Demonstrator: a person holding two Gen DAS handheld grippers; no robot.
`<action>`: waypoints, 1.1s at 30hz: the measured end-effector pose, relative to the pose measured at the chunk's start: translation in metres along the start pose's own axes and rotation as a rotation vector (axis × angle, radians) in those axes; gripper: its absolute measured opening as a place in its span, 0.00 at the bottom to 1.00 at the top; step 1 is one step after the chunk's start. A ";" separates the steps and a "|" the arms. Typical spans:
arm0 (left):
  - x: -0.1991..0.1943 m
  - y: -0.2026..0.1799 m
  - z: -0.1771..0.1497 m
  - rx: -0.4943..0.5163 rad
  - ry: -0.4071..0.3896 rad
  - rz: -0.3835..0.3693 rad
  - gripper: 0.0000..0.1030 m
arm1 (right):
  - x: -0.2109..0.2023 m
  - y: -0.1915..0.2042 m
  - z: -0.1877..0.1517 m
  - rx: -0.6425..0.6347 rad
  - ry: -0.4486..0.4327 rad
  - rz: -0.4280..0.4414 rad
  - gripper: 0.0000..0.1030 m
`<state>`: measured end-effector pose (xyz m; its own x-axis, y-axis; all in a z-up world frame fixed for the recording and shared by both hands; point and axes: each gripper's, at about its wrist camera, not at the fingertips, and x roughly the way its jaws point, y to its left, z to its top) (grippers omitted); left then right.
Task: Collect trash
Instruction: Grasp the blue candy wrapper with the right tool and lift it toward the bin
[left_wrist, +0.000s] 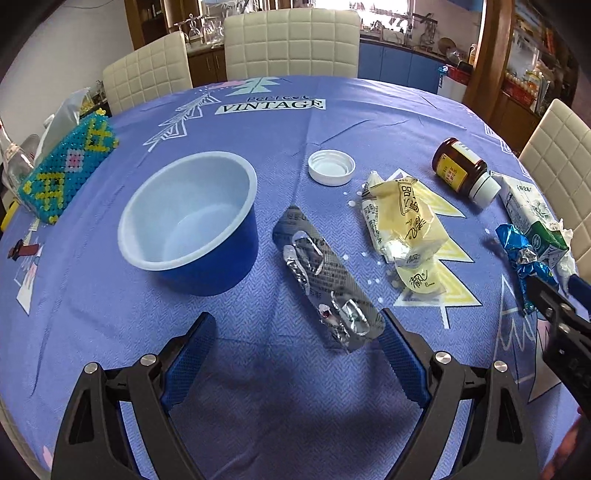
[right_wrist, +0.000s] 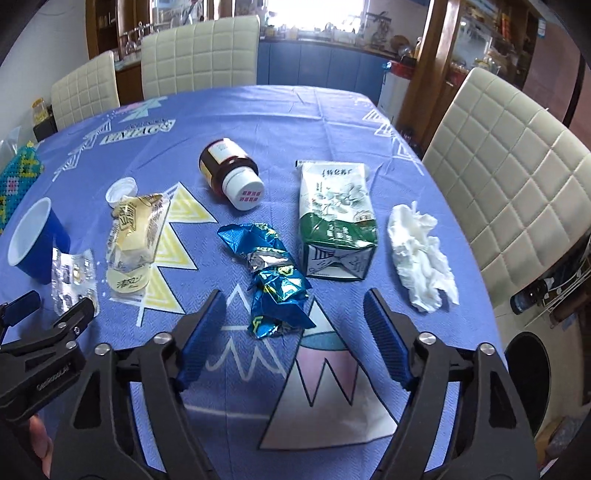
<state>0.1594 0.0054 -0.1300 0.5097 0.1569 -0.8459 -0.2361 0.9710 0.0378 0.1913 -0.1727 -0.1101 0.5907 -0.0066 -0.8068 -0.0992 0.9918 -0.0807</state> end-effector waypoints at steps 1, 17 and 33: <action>0.001 0.000 0.000 0.001 0.002 -0.006 0.77 | 0.005 0.001 0.000 -0.003 0.017 0.000 0.54; -0.049 -0.027 -0.019 0.071 -0.084 -0.081 0.12 | -0.045 -0.024 -0.033 0.032 -0.032 0.032 0.25; -0.117 -0.113 -0.053 0.224 -0.183 -0.155 0.12 | -0.115 -0.132 -0.096 0.194 -0.103 -0.060 0.25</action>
<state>0.0833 -0.1322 -0.0636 0.6703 0.0142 -0.7419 0.0338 0.9982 0.0496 0.0591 -0.3149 -0.0628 0.6704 -0.0632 -0.7393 0.0889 0.9960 -0.0045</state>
